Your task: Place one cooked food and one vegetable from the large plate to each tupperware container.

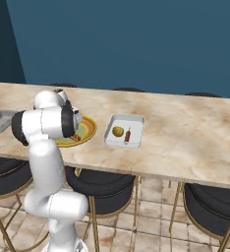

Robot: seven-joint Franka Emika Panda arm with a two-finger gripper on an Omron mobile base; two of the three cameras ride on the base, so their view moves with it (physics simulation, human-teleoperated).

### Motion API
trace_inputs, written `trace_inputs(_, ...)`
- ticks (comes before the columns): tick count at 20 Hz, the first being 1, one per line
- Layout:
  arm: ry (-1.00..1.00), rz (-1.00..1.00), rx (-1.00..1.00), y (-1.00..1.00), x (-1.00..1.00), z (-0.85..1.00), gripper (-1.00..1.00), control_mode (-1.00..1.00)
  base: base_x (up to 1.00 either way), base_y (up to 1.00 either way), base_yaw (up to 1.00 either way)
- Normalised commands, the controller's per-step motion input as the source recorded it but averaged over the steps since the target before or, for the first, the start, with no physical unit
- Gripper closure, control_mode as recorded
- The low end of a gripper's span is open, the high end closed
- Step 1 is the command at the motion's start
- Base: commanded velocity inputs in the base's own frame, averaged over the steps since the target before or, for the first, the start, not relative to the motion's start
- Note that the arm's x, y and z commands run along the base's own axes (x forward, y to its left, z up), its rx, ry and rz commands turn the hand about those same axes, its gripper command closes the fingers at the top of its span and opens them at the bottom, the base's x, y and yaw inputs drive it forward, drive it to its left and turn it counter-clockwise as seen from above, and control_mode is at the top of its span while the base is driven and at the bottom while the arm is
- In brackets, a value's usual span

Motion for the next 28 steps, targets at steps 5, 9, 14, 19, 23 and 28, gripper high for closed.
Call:
trace_inputs(5, 0.11, 0.00, 0.00, 0.03, 0.39, -0.26, -1.00, -1.00, 0.00, 0.00, 0.00)
trace_inputs(9, 0.11, 0.00, 0.00, 0.00, 0.02, -0.43, -1.00, -1.00, 0.00, 0.00, 0.00)
trace_inputs(14, 0.10, 0.00, 0.00, 0.00, 0.00, -0.39, -1.00, -1.00, 0.00, 0.00, 0.00)
trace_inputs(19, 0.01, 0.00, 0.00, 0.00, 0.00, -0.19, -1.00, -1.00, 0.00, 0.00, 0.00)
trace_inputs(23, 0.01, 0.00, 0.00, 0.04, 0.00, -0.11, -1.00, -1.00, 0.00, 0.00, 0.00)
trace_inputs(28, 0.00, 0.00, 0.00, 0.04, 0.00, -0.05, 1.00, -1.00, 0.00, 0.00, 0.00)
